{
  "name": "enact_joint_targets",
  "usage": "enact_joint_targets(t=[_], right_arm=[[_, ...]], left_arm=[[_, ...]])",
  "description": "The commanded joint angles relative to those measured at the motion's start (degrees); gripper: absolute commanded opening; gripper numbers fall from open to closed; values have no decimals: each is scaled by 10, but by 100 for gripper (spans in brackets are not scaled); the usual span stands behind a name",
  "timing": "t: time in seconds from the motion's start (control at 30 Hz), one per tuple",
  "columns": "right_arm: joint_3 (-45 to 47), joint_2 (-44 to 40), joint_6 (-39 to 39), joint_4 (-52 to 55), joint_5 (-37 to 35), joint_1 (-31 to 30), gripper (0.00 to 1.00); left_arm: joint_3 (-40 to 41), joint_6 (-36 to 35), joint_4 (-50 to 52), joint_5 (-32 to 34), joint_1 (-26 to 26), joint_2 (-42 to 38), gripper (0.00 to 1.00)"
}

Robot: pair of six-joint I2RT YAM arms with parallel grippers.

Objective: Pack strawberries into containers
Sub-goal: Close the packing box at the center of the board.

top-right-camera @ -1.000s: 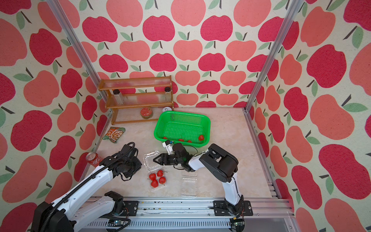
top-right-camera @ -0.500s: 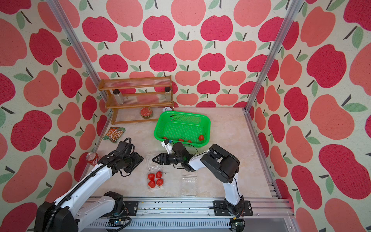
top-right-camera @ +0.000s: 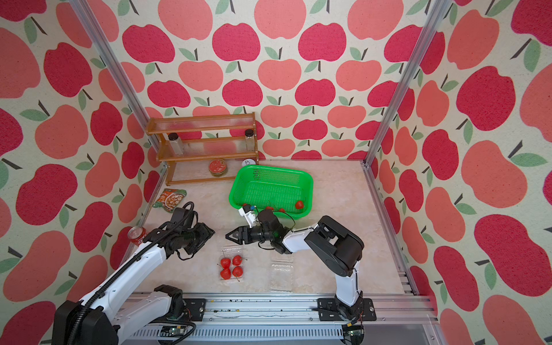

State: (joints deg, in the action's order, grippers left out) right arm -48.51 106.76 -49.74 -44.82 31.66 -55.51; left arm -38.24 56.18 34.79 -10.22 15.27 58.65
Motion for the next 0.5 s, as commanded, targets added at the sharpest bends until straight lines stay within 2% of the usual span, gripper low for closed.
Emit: enact_joint_targets(t=[0.0, 0.47], right_arm=[[-4, -38, 46, 54, 16, -4, 61], [-4, -86, 77, 145, 64, -25, 62]], left_arm=[[-27, -18, 1, -15, 6, 2, 62], [-39, -31, 35, -4, 33, -11, 62]])
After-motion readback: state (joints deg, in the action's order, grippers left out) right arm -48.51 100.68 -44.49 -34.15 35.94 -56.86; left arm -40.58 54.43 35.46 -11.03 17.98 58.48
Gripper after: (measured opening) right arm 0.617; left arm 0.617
